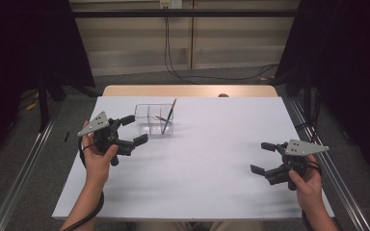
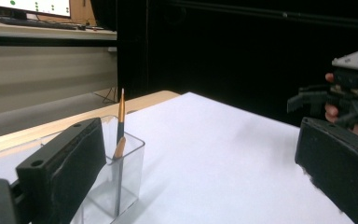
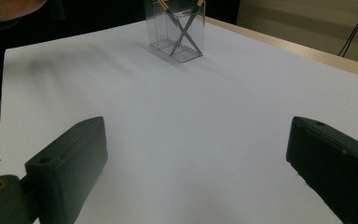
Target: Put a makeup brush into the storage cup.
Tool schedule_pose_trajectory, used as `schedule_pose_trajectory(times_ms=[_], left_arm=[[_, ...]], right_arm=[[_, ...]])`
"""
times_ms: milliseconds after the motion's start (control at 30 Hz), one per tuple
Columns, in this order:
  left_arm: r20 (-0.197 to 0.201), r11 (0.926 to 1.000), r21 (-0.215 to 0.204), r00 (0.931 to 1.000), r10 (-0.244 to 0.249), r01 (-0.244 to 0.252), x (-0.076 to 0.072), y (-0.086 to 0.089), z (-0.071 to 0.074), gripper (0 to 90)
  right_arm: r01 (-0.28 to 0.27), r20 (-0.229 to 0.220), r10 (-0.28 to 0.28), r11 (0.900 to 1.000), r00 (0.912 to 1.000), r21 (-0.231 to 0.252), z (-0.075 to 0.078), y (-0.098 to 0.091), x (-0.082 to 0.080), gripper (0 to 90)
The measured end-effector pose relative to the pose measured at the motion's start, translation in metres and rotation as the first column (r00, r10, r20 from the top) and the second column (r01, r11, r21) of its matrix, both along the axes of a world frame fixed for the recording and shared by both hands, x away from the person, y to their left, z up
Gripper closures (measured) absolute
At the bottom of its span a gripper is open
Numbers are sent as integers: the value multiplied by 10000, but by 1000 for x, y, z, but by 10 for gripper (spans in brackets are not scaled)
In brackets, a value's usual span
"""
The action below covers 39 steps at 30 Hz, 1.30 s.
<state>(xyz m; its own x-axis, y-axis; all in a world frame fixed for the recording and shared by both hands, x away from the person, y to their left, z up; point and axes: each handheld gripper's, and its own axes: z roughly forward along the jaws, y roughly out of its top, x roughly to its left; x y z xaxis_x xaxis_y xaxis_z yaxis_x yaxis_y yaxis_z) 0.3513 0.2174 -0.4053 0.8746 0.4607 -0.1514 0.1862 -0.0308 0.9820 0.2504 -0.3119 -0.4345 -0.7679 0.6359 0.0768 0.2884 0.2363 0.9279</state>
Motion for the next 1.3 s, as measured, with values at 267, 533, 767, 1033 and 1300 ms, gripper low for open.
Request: schedule_pose_trajectory(times_ms=[267, 533, 767, 1033, 1300], left_arm=[[226, 9996, 246, 9996, -177, 171, -9, 11, -1, 17], [201, 9981, 578, 9996, -215, 203, -14, 19, -5, 20], [193, 9973, 706, 9996, -193, 179, -17, 24, -8, 20], [121, 9958, 886, 9997, -228, 217, -22, 28, -11, 21], [38, 9951, 966, 9997, -225, 220, -27, 32, -15, 23]], right_arm=[[7, 13, -7, 10000, 10000, 2, 0, 0, 0, 47], [77, 0, -77, 10000, 10000, 45, 1, -2, -1, 47], [108, 31, -108, 9999, 9999, 52, 1, -2, -1, 47], [121, 55, -121, 9999, 9999, 38, 1, -4, -2, 47], [156, 84, -157, 9999, 9998, 69, 2, -4, -2, 48]])
